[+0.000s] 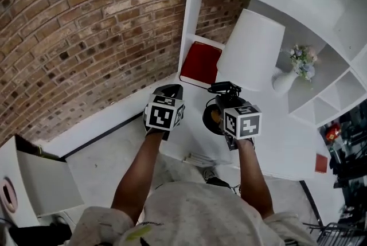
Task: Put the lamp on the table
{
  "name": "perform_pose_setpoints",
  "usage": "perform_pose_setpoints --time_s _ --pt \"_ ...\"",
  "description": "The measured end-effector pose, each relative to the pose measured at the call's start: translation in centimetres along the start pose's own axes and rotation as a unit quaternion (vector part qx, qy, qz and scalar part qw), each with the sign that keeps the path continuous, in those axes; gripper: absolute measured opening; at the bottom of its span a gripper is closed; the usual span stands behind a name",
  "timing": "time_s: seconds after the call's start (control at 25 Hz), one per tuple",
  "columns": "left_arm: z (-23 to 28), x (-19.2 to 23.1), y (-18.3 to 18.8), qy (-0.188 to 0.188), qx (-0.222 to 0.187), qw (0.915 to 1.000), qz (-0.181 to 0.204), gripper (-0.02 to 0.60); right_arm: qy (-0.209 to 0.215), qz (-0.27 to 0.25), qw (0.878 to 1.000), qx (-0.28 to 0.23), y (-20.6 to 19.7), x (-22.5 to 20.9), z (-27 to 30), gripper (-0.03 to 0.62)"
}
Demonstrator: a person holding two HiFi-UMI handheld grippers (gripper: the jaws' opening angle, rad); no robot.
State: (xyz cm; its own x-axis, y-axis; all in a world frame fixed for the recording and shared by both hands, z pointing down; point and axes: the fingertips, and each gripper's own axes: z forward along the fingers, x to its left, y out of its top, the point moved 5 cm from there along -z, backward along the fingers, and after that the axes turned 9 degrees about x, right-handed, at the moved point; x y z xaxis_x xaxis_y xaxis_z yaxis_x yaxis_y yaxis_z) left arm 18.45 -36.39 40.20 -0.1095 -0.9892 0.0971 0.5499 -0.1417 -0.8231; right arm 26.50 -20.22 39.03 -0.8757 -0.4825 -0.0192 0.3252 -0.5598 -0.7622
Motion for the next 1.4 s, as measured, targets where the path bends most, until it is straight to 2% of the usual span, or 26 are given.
perform_pose_setpoints --time_s 0.32,0.68,1.16,1.4 --pt "0.4 0.7 -0.8 0.064 0.012 0.9972 -0.036 -0.003 0.059 -0.063 0.996 -0.002 1.9 -0.8 2.8 0.066" --pt "0.2 0.1 -2.3 0.126 0.036 0.9891 -0.066 -0.003 0.124 -0.109 0.986 -0.008 2.9 -1.0 4.6 0.066" --pt "-2.2 -0.4 -5.2 0.200 0.047 0.9723 -0.111 -0.003 0.183 -0.160 0.970 -0.014 3.6 0.0 6.7 0.066" --pt "-3.1 -0.9 -6.3 0.224 0.052 0.9645 -0.129 -0.003 0.208 -0.186 0.960 -0.023 3.8 0.7 7.5 0.066"
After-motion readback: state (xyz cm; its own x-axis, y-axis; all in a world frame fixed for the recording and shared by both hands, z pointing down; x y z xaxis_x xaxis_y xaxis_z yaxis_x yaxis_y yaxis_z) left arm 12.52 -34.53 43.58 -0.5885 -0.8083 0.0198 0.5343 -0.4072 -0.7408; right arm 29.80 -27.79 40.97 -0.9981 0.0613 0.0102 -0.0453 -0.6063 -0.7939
